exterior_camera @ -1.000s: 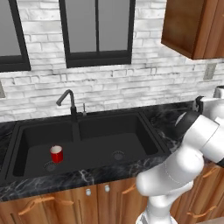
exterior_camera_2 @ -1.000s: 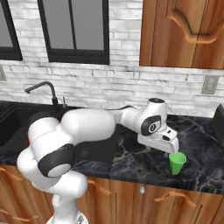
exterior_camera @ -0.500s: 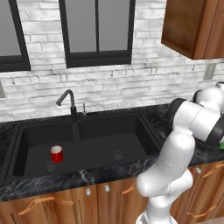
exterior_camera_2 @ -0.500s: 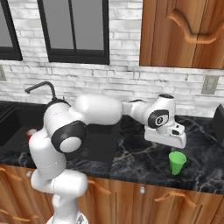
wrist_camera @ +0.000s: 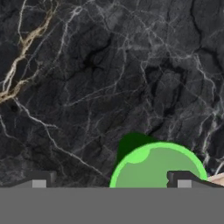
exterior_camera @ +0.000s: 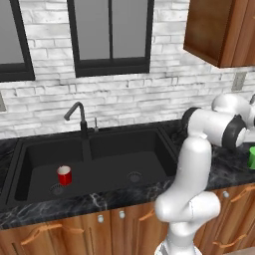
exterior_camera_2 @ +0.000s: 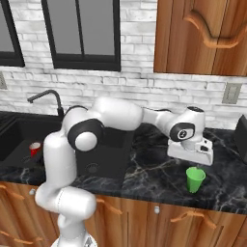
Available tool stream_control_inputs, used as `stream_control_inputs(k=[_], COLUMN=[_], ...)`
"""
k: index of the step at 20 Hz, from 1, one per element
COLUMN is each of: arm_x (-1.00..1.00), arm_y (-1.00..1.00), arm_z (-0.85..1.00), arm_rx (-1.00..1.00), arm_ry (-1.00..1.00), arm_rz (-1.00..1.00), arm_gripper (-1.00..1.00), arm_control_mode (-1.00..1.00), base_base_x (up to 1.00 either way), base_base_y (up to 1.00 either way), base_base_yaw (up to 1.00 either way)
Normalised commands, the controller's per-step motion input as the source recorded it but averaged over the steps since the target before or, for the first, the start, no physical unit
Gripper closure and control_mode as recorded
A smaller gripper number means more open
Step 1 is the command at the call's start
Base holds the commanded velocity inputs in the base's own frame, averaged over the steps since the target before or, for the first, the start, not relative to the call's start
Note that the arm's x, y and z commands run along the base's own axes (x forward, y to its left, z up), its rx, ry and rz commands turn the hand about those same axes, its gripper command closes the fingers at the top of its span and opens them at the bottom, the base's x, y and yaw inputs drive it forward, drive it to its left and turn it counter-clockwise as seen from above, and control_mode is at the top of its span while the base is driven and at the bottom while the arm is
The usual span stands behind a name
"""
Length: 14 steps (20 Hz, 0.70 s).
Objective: Place the mug in the left basin and the cup in the right basin of the sink.
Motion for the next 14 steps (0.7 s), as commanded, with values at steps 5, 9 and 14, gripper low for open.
stream_control_inputs(k=[5, 9, 14], arm_x=[0.0, -0.02, -0.15], arm_y=[0.21, 0.15, 0.06], arm_z=[0.0, -0.15, -0.33], arm_rx=[0.02, 0.01, -0.01], arm_ry=[0.01, 0.0, 0.0], arm_rz=[-0.03, -0.01, -0.01], arm_gripper=[-1.0, -1.0, -1.0], arm_control_mode=[-1.0, -1.0, -1.0], base_base_x=[0.0, 0.0, 0.0], base_base_y=[0.0, 0.0, 0.0], base_base_yaw=[0.0, 0.0, 0.0])
